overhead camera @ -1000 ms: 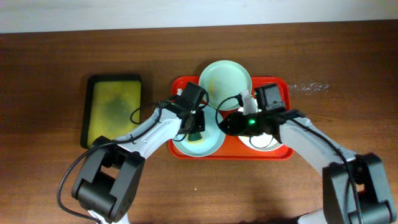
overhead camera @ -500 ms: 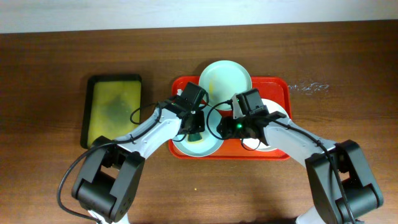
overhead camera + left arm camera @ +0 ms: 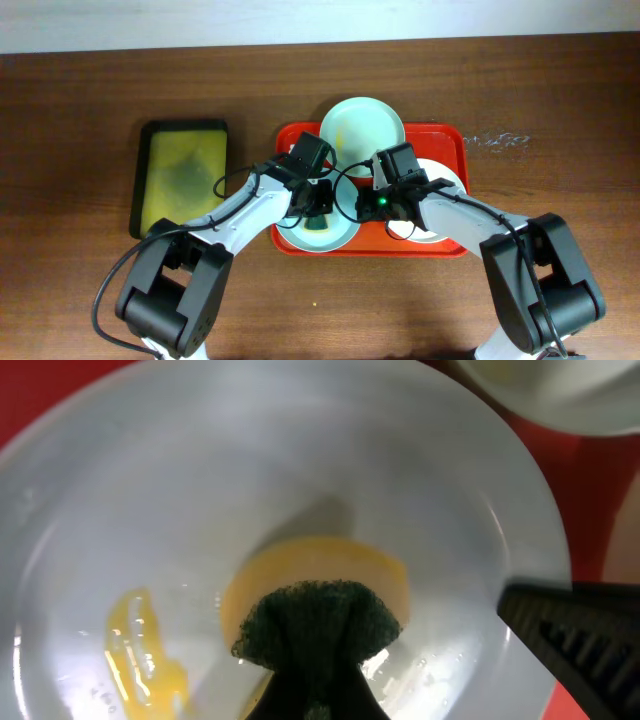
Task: Clean dirty plates on tray and stack at the side
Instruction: 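Scrub the light blue plate with the sponge while right gripper holds it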
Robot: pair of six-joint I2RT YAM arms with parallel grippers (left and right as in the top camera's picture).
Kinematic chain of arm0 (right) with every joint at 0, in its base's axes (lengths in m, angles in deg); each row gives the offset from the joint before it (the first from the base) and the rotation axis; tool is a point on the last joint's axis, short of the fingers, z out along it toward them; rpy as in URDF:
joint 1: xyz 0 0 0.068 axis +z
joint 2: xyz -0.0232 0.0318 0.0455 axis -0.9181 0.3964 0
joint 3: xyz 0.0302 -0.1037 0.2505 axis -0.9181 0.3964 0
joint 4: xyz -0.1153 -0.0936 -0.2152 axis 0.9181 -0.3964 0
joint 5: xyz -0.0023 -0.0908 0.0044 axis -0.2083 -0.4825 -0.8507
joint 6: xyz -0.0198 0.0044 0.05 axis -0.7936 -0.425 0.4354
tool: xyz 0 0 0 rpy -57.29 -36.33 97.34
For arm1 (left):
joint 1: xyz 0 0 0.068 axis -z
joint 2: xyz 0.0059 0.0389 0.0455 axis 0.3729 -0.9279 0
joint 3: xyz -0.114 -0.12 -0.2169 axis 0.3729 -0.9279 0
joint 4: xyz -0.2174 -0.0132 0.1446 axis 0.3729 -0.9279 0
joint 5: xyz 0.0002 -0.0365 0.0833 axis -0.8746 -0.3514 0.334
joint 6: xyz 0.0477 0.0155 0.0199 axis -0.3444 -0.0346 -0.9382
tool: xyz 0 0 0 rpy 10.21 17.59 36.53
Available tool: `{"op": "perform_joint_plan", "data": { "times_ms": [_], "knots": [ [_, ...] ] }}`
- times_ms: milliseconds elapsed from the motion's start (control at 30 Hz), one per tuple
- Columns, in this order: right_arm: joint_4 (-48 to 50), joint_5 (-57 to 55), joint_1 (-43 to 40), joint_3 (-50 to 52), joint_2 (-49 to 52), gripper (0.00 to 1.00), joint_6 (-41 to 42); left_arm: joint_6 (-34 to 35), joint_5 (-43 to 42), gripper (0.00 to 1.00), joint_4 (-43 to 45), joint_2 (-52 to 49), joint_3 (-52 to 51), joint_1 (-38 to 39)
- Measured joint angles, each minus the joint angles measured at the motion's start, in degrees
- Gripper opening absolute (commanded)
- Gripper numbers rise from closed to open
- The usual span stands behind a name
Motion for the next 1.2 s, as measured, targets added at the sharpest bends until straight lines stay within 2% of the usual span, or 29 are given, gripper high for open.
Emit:
{"op": "perform_joint_plan", "data": {
  "times_ms": [200,367,467,600,700,833,967,1067,1133,1200],
  "knots": [
    [0.04,0.07,0.0,0.0,0.02,0.04,0.09,-0.87,-1.64,0.0,1.09,-0.04,0.0,0.0],
    [-0.5,0.68,-0.02,-0.24,0.11,0.04,0.04,-0.85,10.32,0.0,1.05,-0.04,-0.96,0.11],
    [-4.81,0.68,0.0,-1.51,0.02,0.04,0.17,-0.85,16.55,0.0,1.22,0.07,-2.6,0.31],
    [-6.71,0.7,0.0,-1.75,-0.52,0.04,0.31,-0.9,20.37,0.0,-2.43,0.09,-2.14,-0.98],
    [-7.37,0.66,0.0,-1.75,-0.55,0.04,0.37,-1.07,18.99,0.0,-5.97,0.39,0.33,-1.16],
    [-7.39,0.63,0.0,-1.75,-0.55,0.04,0.46,-1.05,7.04,0.0,-4.15,1.09,1.11,-1.16],
    [-7.37,0.63,0.0,-1.75,-0.55,0.04,0.46,-1.05,2.16,0.0,-3.69,0.39,1.11,-1.16],
    [-7.17,0.57,0.0,-1.75,-0.55,0.04,0.44,-1.09,1.64,0.0,-3.19,-1.84,1.7,-1.25],
    [-7.15,0.55,0.0,-1.75,-0.55,0.04,0.46,-1.29,4.57,0.0,-4.11,-1.99,1.99,-1.07],
    [-7.15,0.57,0.0,-1.75,-0.55,0.04,0.46,-1.51,11.23,0.0,-7.39,-2.01,2.64,-1.03]
  ]
}}
